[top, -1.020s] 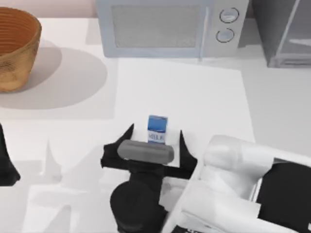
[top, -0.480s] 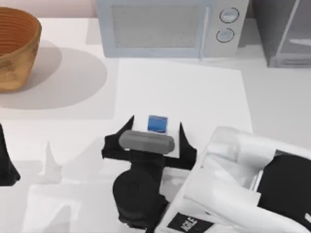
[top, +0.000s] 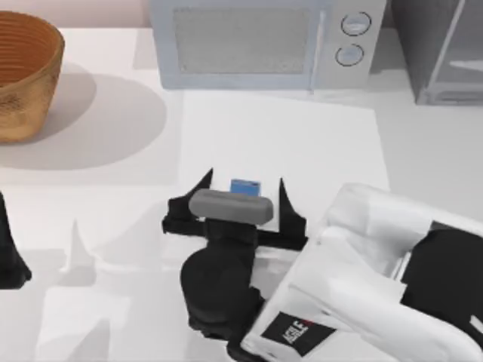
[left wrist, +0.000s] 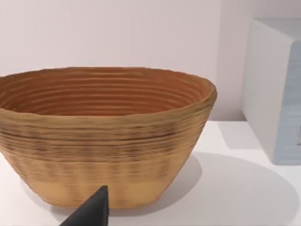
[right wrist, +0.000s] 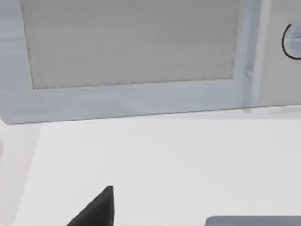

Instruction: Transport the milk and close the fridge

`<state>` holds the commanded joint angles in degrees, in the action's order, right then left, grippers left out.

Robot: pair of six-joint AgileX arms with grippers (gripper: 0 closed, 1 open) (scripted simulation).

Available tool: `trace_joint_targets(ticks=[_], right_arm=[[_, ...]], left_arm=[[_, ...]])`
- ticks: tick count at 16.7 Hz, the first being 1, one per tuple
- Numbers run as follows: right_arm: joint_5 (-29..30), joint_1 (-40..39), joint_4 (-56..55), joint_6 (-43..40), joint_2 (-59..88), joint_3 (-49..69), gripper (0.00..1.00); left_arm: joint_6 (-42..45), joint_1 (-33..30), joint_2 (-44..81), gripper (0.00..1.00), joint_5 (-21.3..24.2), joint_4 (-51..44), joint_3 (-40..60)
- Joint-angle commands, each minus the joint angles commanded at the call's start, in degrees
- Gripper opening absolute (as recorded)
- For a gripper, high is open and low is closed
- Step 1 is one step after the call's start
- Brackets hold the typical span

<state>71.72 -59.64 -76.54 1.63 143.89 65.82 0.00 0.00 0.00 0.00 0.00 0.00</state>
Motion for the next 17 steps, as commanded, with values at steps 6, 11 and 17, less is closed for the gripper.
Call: trace_joint_targets(ticks=[6, 11, 17], right_arm=[[0.0, 0.0, 0.0, 0.0, 0.0, 0.0, 0.4], [0.0, 0.0, 0.0, 0.0, 0.0, 0.0, 0.02], [0.0, 0.0, 0.0, 0.0, 0.0, 0.0, 0.0]], left_arm=[[0.0, 0.0, 0.0, 1.0, 0.0, 0.0, 0.0], [0.0, 0.0, 0.0, 1.0, 0.0, 0.0, 0.0], [0.0, 0.0, 0.0, 1.0, 0.0, 0.0, 0.0]])
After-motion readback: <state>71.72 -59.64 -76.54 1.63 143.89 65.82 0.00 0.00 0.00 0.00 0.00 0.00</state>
